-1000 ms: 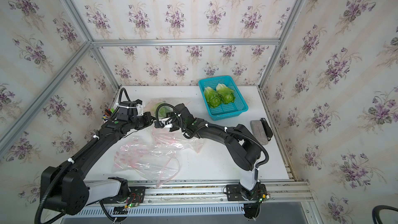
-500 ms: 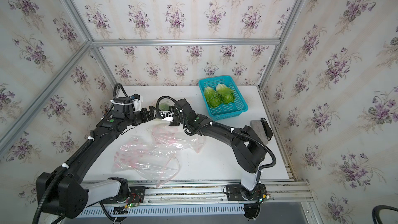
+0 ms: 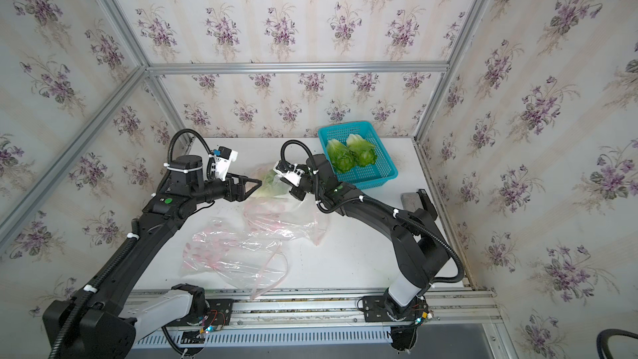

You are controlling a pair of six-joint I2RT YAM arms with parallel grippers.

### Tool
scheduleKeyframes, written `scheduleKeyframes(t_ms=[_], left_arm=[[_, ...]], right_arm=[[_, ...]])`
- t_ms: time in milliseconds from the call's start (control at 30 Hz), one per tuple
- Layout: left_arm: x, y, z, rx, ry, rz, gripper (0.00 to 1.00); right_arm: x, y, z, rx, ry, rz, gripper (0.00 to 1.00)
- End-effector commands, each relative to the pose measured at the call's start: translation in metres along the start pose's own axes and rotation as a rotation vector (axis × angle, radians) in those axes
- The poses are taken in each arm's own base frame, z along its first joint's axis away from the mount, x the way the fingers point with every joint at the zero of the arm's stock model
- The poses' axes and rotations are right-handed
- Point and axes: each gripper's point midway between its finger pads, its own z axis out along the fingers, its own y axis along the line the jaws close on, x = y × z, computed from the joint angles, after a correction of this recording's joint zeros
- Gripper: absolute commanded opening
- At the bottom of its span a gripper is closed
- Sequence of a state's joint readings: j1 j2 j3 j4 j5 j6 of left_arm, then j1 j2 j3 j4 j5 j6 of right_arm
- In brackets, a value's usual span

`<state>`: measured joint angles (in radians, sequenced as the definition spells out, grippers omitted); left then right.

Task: Open the zip-top bag and take out the chinese cabbages
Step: Adjust the zipper food storage bag at the center of the board.

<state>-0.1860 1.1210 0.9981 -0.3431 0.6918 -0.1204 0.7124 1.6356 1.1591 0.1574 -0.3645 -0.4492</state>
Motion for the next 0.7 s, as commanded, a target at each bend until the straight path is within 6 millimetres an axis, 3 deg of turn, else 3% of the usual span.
scheduleKeyframes(t_ms=[0, 67, 133, 200, 333, 567, 600, 667], left_arm=[[0.000, -0.033, 0.000, 0.145, -0.011, 0.185, 0.62], [0.007, -0.040, 0.002, 0.138, -0.006, 0.261, 0.58], [0.014, -0.046, 0.004, 0.122, -0.003, 0.349, 0.66], [0.014, -0.050, 0.004, 0.128, -0.005, 0.369, 0.82], [0.018, -0.060, 0.007, 0.186, 0.007, 0.435, 0.85], [0.005, -0.051, 0.014, 0.134, -0.001, 0.569, 0.71], [0.003, -0.050, 0.014, 0.129, -0.003, 0.586, 0.65], [-0.003, -0.047, 0.018, 0.119, -0.002, 0.620, 0.43]], right_arm=[[-0.015, 0.007, -0.004, -0.068, -0.044, 0.039, 0.00], [-0.018, 0.009, -0.006, -0.084, -0.046, 0.038, 0.00], [-0.021, 0.010, -0.008, -0.092, -0.053, 0.036, 0.00], [-0.024, 0.013, -0.011, -0.108, -0.055, 0.035, 0.00], [-0.026, 0.017, -0.016, -0.127, -0.057, 0.047, 0.00], [-0.025, 0.023, -0.020, -0.152, -0.047, 0.035, 0.00], [-0.025, 0.024, -0.021, -0.155, -0.046, 0.034, 0.00], [-0.024, 0.026, -0.022, -0.164, -0.044, 0.025, 0.00]])
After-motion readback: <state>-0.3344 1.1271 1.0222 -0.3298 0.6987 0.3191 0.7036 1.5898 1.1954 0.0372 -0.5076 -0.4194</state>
